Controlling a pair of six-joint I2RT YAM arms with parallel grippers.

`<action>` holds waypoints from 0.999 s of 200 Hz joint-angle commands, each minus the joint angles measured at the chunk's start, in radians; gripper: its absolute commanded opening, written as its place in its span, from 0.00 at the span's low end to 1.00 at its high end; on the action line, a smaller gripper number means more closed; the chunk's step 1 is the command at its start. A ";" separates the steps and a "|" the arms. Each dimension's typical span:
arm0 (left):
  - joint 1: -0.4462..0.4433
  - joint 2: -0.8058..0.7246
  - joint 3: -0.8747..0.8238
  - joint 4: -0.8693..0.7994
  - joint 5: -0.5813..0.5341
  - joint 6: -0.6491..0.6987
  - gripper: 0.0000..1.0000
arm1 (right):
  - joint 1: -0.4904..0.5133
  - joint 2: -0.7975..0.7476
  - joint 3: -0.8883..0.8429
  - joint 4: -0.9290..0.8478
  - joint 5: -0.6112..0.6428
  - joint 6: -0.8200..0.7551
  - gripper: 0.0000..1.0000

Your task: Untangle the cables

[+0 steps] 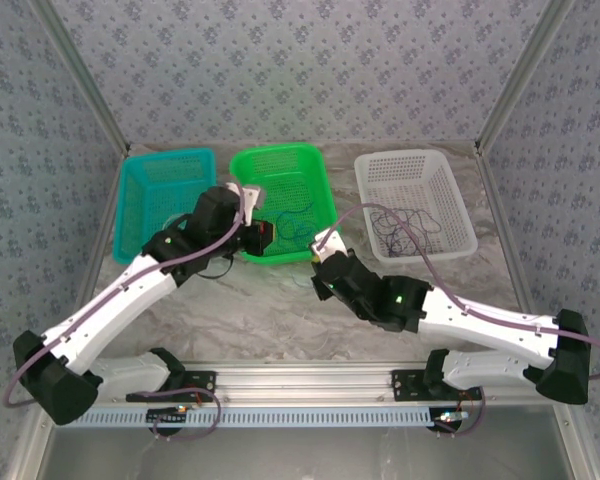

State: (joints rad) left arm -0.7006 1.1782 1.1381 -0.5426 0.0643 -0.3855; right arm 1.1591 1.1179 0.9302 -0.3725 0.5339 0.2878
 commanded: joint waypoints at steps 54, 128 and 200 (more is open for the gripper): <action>-0.108 0.153 0.144 -0.379 -0.363 0.631 0.00 | -0.043 0.015 0.079 -0.213 -0.327 -0.028 0.00; -0.191 0.139 0.057 -0.228 -0.693 0.836 0.00 | -0.027 0.136 0.142 -0.337 -0.504 -0.061 0.00; -0.202 0.048 -0.047 -0.071 -0.715 1.025 0.00 | -0.026 0.106 0.124 -0.318 -0.531 -0.094 0.00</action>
State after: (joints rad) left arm -0.8871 1.2751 1.1221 -0.6991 -0.6231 0.5407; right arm 1.1282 1.2415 1.0550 -0.6727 0.0273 0.2306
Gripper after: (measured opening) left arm 0.047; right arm 0.066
